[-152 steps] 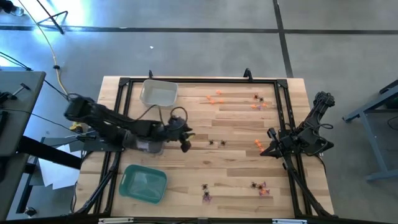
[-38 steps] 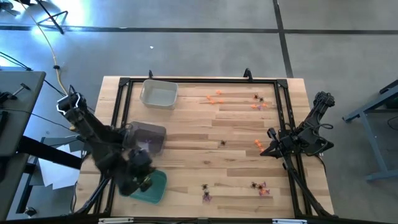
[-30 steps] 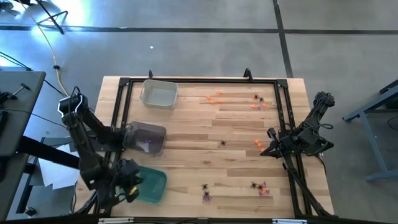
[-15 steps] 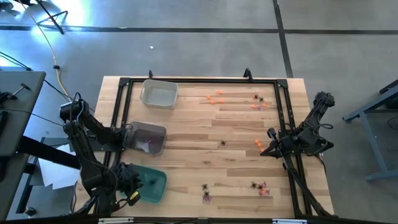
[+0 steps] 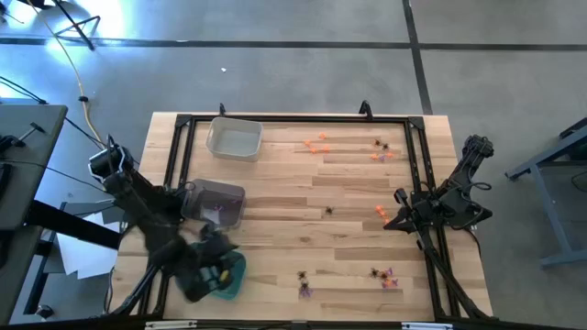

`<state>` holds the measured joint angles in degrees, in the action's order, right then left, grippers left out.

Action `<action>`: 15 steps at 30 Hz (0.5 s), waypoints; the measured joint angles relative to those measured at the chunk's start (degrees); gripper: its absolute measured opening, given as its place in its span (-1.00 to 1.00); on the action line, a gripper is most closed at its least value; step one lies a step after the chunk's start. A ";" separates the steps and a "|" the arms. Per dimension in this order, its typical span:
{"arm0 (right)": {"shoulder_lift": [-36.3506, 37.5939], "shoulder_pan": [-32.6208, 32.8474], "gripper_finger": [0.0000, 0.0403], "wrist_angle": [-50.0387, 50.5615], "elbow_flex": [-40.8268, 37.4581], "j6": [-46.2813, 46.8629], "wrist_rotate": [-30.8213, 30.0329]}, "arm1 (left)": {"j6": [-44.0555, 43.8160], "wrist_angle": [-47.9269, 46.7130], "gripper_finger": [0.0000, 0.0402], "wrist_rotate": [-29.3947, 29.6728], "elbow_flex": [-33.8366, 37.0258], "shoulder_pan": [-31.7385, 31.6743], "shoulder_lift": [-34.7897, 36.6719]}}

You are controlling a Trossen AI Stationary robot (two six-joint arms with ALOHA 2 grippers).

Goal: Sort Halloween decoration
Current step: Put the center black spider into the green bin

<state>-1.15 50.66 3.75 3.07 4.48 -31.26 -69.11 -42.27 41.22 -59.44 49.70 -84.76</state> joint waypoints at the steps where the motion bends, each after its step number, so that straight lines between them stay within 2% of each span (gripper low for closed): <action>1: -0.02 0.01 -1.00 0.01 0.00 0.00 0.01 | 4.17 2.71 -0.32 -0.62 0.00 -2.27 -0.18; 8: -0.01 0.00 -1.00 0.01 0.01 0.00 0.00 | 33.56 23.58 -0.32 -8.06 -0.07 -16.43 -4.15; 15: -0.01 0.00 -1.00 0.00 0.00 0.00 0.01 | 49.92 41.60 -0.32 -17.00 -0.08 -27.14 -14.01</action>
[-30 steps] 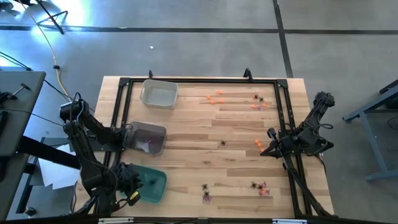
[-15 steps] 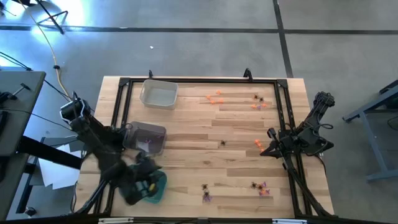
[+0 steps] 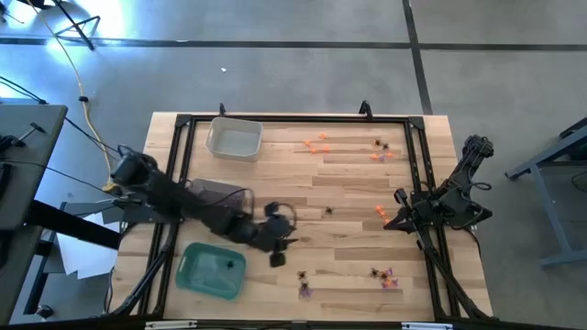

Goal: Sort Halloween decoration
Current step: Put the center black spider into the green bin

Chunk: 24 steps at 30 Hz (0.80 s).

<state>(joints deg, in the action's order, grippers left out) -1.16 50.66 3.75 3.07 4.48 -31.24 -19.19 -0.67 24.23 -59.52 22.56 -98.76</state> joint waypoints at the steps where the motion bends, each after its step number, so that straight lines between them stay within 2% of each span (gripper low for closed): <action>1: 0.01 0.00 -1.00 0.00 0.01 0.02 -0.01 | 1.38 2.44 -0.32 -1.00 0.01 -1.23 -1.63; 9: 0.01 0.00 -1.00 0.00 0.02 0.01 -0.01 | 7.35 25.80 -0.32 -9.13 0.02 -10.68 -11.71; 12: 0.01 0.00 -1.00 0.00 0.00 0.02 -0.01 | 7.43 30.13 -0.32 -12.39 0.01 -13.70 -14.06; 16: -0.01 -0.01 -1.00 0.00 0.02 0.02 -0.02 | 7.86 31.98 -0.32 -17.18 -0.21 -17.28 -17.12; 24: 0.01 0.01 -1.00 0.00 0.00 0.00 -0.02 | 16.26 31.88 -0.32 -24.46 -2.80 -21.39 -22.62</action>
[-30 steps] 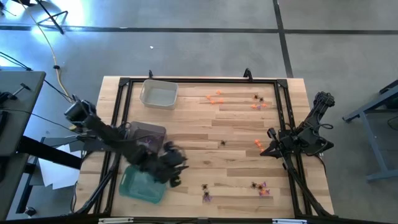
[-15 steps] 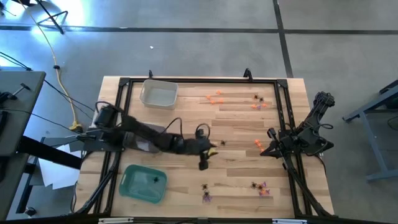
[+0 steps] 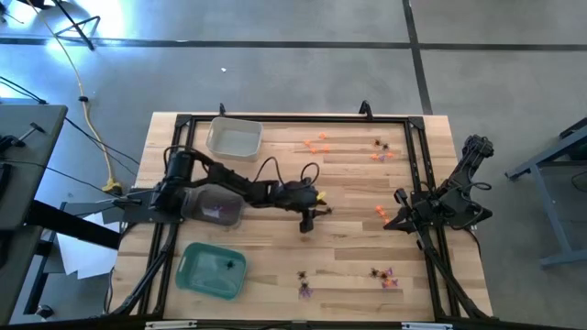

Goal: Sort Halloween decoration
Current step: Put the center black spider into the green bin

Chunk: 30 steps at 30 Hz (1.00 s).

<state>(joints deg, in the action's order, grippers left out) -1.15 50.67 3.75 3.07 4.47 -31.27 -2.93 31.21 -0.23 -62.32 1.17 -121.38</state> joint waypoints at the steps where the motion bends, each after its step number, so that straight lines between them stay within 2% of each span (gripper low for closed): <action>1: -0.01 -0.02 -1.00 0.00 0.02 0.00 0.01 | 0.50 -0.09 -0.32 -0.71 -0.29 -0.32 -0.55; 14: 0.00 -0.01 -1.00 -0.02 0.02 0.02 0.01 | 1.13 -0.26 -0.32 -4.30 -5.86 -2.39 -7.83; 30: 0.00 -0.02 -1.00 0.00 0.00 0.00 0.02 | 1.24 -5.15 -0.32 -1.73 -5.97 -2.28 -7.78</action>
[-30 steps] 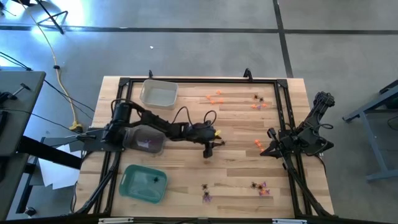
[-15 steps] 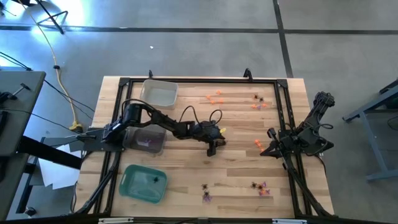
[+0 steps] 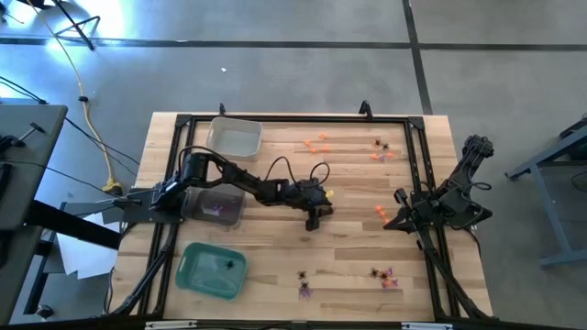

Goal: Sort Halloween decoration
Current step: Put the center black spider into the green bin

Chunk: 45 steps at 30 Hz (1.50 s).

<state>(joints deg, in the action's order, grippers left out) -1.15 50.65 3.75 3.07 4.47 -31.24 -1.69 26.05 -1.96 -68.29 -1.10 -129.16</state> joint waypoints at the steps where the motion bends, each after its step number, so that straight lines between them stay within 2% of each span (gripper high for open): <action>1: 0.00 0.00 -1.00 0.00 0.02 0.02 0.00 | 0.04 -0.24 -0.32 0.25 0.00 0.02 0.02; 14: 0.00 0.00 -1.00 0.00 0.01 0.02 0.00 | -0.16 -0.51 -0.35 0.82 0.11 0.12 -0.11; 18: 0.00 0.00 -1.00 0.00 0.01 0.01 0.00 | -0.24 -0.51 -0.49 1.64 0.15 0.50 -0.11; 27: 0.00 0.00 -1.00 0.00 0.01 0.01 0.00 | -1.67 -0.40 -0.96 2.00 0.27 0.48 -0.11; 37: 0.00 0.00 -1.00 0.00 0.01 0.02 0.00 | -6.71 0.84 -0.97 1.84 0.48 0.66 1.09; 45: -0.02 0.01 -1.00 0.01 0.02 0.01 0.00 | -7.46 -14.55 -0.96 1.90 0.55 2.43 11.34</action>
<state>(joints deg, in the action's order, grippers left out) -1.17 50.66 3.76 3.09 4.48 -31.24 -9.16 11.50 -0.07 -67.75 1.32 -117.83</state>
